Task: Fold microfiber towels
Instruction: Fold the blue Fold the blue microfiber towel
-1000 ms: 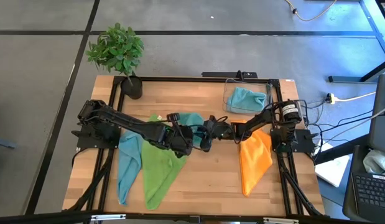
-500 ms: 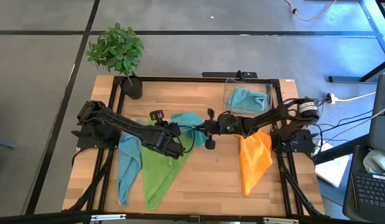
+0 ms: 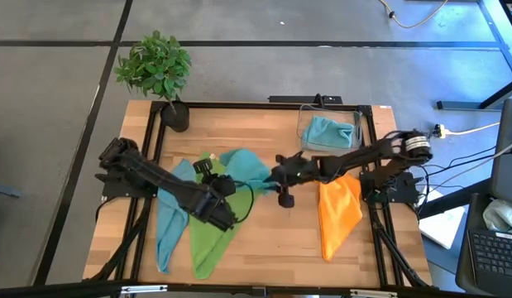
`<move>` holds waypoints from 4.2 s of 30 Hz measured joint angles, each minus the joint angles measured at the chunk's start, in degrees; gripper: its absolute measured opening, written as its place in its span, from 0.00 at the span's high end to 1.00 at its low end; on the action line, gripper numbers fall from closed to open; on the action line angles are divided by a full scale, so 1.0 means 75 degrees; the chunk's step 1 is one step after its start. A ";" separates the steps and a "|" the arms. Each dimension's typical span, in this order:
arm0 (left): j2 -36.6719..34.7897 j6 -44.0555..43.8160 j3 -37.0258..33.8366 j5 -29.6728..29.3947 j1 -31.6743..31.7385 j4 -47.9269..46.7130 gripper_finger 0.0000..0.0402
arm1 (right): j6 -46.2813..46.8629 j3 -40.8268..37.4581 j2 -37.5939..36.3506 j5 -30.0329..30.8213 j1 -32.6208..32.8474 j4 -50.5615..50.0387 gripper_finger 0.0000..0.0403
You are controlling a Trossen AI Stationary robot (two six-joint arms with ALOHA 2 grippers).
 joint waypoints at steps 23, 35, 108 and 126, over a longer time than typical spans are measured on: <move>-0.0003 -0.1056 -0.0242 0.0648 -0.0766 0.0099 1.00 | -0.0502 0.0000 0.0242 0.0860 0.0434 -0.0153 0.48; 0.0017 -0.1059 -0.0248 0.0595 -0.0766 0.0134 1.00 | -0.1349 -0.0002 0.1149 -0.0190 -0.0522 0.0359 0.52; 0.0003 0.2273 0.0213 -0.4781 0.1983 -0.0999 1.00 | -0.5044 0.1113 -0.3591 0.6498 -0.0766 -0.2998 0.99; -0.0195 0.2959 0.0220 -0.2155 0.1906 -0.0996 1.00 | -0.3490 0.1110 -0.3815 0.2471 -0.1153 -0.5324 0.97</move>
